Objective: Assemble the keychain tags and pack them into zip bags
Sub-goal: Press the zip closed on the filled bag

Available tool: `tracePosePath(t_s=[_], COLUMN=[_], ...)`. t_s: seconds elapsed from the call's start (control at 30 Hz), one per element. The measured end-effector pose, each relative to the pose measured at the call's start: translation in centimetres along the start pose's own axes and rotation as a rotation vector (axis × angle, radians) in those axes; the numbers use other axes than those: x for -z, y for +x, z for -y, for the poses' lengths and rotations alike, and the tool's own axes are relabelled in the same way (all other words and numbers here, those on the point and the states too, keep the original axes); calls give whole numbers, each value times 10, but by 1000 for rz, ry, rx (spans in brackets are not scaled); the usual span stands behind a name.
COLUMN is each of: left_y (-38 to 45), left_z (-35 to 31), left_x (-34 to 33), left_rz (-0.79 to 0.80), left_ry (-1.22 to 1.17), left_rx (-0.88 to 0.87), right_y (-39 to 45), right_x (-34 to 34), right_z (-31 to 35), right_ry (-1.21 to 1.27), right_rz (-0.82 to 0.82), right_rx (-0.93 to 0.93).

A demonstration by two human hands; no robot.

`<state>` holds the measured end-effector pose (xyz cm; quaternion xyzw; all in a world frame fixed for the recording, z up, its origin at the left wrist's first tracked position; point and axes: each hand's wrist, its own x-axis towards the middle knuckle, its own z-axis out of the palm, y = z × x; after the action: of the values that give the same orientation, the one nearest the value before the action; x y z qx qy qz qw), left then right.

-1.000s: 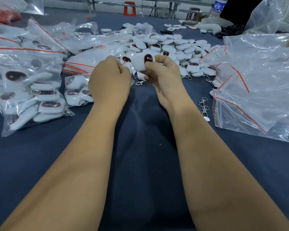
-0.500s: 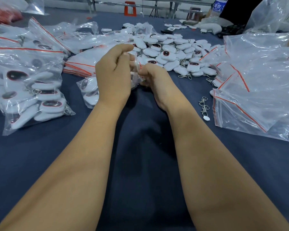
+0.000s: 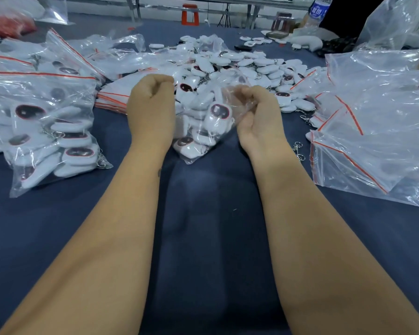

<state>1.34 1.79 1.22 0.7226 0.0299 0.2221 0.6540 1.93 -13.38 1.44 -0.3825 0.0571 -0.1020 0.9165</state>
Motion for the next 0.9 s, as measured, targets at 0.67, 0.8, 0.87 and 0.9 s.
tracePosePath(t_s=[0.67,0.8,0.87,0.9], left_y=[3,6,7,6], left_z=[6,3,4,5], left_x=[-9,-5,-5,-5], left_rz=[342,341,348,353], left_ry=[-602,-689,-705,-689], left_rx=[355,513,554,556], right_y=[2,6,6,6], right_x=[3,5,6,6], right_z=[-7,-9,-9,-9], right_ry=[-279,-383,-354,-335], right_rz=[66,5,5,12], right_rx=[-108,-64,-60,-60])
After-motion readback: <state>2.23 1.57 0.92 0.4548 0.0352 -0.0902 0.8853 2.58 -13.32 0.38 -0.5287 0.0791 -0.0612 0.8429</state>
